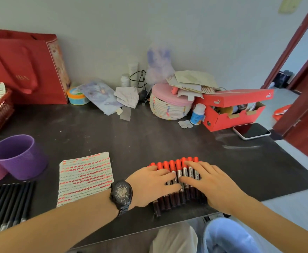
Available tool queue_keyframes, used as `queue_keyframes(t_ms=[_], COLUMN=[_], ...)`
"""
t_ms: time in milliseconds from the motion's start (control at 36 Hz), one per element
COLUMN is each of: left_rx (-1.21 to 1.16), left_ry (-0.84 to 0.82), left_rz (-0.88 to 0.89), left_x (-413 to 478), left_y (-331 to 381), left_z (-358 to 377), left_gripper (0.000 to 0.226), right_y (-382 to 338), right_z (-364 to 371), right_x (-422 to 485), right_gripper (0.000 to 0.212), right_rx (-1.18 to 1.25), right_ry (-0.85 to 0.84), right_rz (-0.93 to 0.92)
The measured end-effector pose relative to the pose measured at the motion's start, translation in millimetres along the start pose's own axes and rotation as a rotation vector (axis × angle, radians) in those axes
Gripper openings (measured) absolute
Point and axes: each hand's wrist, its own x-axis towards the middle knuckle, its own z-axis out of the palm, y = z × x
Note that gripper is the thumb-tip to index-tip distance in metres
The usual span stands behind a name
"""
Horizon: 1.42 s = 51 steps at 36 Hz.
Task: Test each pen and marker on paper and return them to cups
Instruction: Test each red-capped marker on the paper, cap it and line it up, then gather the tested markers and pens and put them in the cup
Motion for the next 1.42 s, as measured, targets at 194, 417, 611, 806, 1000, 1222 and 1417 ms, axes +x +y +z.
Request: queue_keyframes(t_ms=[194, 417, 611, 806, 1000, 1222, 1417], left_rx=[0.101, 0.306, 0.309, 0.309, 0.307, 0.037, -0.699], left_ry=[-0.024, -0.032, 0.028, -0.062, 0.008, 0.07, 0.399], left_rz=[0.0, 0.055, 0.068, 0.096, 0.048, -0.197, -0.682], left_x=[3, 0, -5, 2, -7, -14, -22], left_y=[-5, -12, -16, -33, -45, -46, -49], left_z=[-12, -9, -7, -9, -11, 6, -12], left_gripper=[0.052, 0.045, 0.041, 0.047, 0.035, 0.041, 0.029], right_y=[-5, -5, -6, -3, -5, 5, 17], right_z=[-5, -1, 7, 7, -2, -7, 1], right_x=[12, 27, 28, 36, 52, 67, 58], right_gripper=[0.099, 0.094, 0.09, 0.096, 0.073, 0.046, 0.022], right_rx=[-0.028, 0.013, -0.028, -0.101, -0.194, -0.106, 0.307], right_ry=[0.005, -0.058, -0.041, -0.074, -0.101, -0.111, -0.045], right_rz=[-0.037, -0.044, -0.068, -0.085, -0.148, -0.096, 0.198])
